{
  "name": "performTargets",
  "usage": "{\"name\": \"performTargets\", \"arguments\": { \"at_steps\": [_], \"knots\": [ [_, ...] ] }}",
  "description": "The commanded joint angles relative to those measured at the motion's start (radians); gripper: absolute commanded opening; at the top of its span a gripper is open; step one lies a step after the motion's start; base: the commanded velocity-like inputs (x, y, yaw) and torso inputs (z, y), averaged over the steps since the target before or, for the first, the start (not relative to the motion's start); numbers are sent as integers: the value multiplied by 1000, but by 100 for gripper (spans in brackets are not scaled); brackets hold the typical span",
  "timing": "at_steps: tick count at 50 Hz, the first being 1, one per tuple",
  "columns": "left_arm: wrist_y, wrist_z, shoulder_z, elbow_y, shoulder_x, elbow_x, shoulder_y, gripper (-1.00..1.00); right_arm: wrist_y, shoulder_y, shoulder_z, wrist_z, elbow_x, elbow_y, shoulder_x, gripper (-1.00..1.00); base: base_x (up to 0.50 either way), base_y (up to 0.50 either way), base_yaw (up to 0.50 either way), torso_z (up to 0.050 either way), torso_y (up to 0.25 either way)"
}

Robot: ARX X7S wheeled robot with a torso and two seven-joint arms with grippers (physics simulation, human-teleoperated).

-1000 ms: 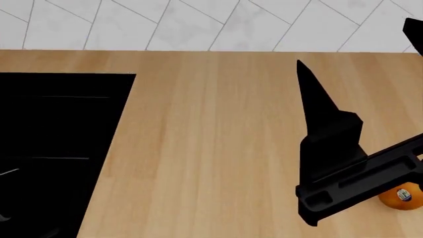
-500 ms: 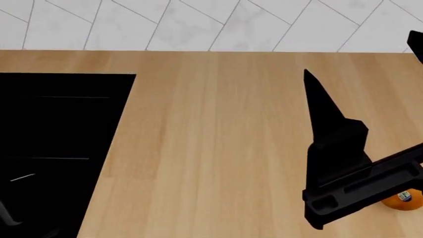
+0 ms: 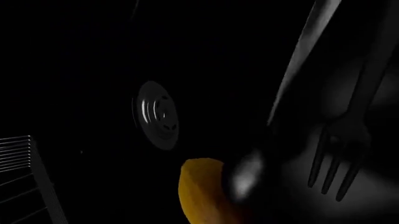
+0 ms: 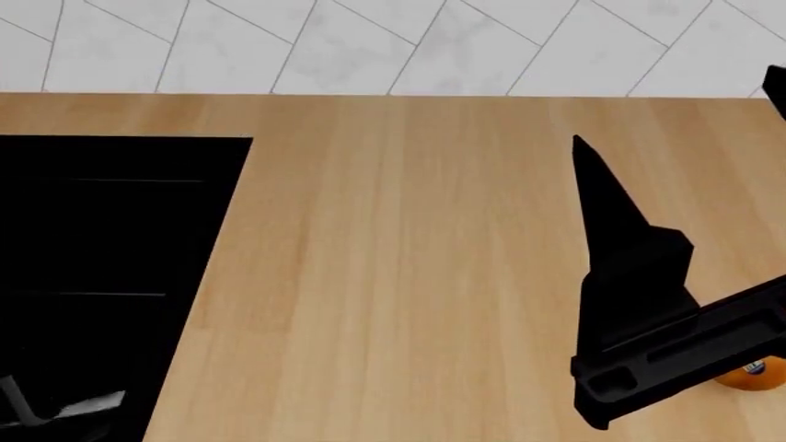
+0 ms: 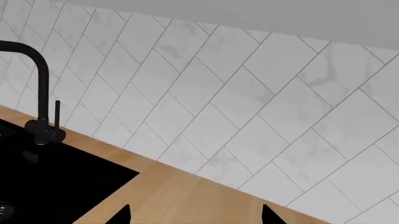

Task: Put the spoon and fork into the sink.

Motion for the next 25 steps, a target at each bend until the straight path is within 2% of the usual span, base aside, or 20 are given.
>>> {"name": "performTargets", "arguments": {
  "at_steps": [1, 6, 10, 15, 17, 25],
  "knots": [
    [-24, 60, -34, -124, 47, 21, 185, 100, -6, 4, 28, -23, -11, 2, -8, 100, 0, 7, 0, -17, 0],
    [-50, 118, -21, -54, 19, 41, 184, 100, -1, 10, 22, -23, -14, 5, -11, 100, 3, 7, 1, -16, 0],
    [-103, 227, 9, 69, -32, 91, 169, 100, 4, 14, 16, -26, -21, 11, -17, 100, 0, 7, 6, -14, 0],
    [-159, 338, -8, 234, -73, 128, 92, 100, 11, 31, -1, -29, -30, 20, -33, 100, -5, 7, 9, -6, 0],
    [-197, 441, 7, 330, -108, 169, 31, 100, 12, 34, -2, -30, -29, 20, -35, 100, 0, 0, 6, 0, 0],
    [-233, 563, 27, 502, -150, 229, -69, 100, 5, 12, 22, -36, -23, 16, -26, 100, 0, 0, 1, 0, 0]
  ]
}}
